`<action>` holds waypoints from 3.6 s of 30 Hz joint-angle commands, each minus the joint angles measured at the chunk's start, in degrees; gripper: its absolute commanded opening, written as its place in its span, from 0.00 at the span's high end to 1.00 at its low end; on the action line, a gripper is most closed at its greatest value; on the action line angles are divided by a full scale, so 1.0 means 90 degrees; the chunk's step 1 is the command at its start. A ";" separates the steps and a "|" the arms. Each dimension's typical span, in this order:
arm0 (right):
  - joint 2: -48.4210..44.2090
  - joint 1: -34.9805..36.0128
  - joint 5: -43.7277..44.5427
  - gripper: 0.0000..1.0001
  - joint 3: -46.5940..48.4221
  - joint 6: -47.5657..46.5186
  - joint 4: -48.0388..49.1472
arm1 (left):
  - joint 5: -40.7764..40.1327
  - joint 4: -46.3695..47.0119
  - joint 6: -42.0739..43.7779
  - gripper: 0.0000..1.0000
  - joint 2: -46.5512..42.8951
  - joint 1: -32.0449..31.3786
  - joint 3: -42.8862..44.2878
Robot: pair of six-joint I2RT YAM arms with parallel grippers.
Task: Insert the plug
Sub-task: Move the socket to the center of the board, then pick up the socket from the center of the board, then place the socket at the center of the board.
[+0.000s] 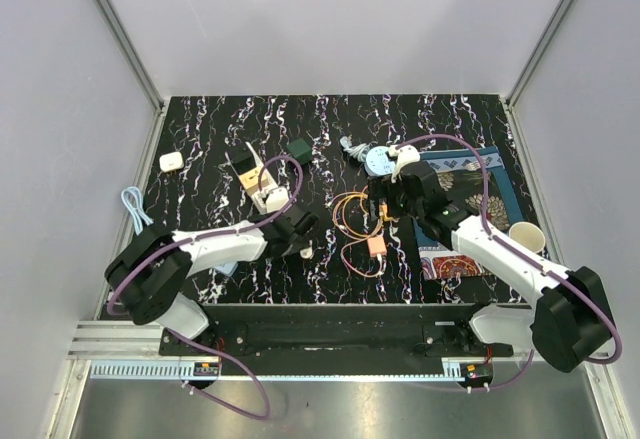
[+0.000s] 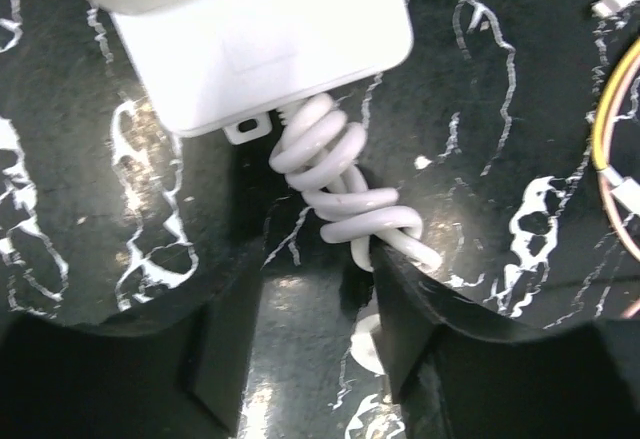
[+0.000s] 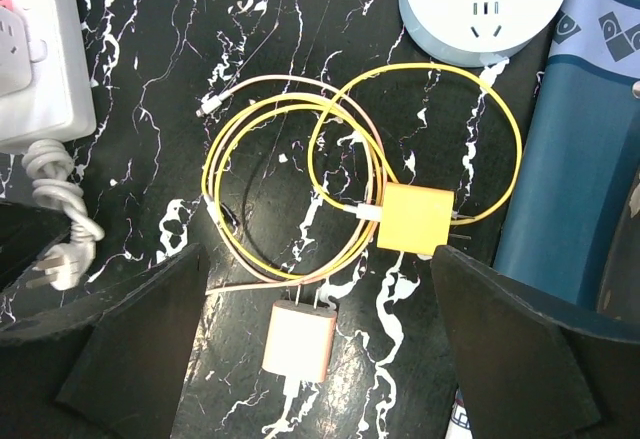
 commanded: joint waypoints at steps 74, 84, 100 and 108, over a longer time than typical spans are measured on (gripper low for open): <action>-0.0555 -0.0024 -0.1046 0.01 0.0233 -0.0169 -0.0178 | -0.0534 -0.1447 0.0420 1.00 -0.2074 0.5042 -0.0258; -0.0692 -0.0024 -0.1046 0.01 0.0380 -0.0149 -0.0247 | -0.0397 -0.1516 0.2023 1.00 -0.2729 0.4145 0.1353; -0.1375 -0.0024 -0.0294 0.02 0.0292 -0.0120 -0.0666 | -0.0612 -0.1808 0.4182 1.00 -0.1753 0.1029 0.4263; -0.1824 -0.0024 0.0389 0.01 0.0126 0.0017 -0.0706 | 0.0930 -0.1868 0.5382 1.00 -0.1079 0.0892 0.5368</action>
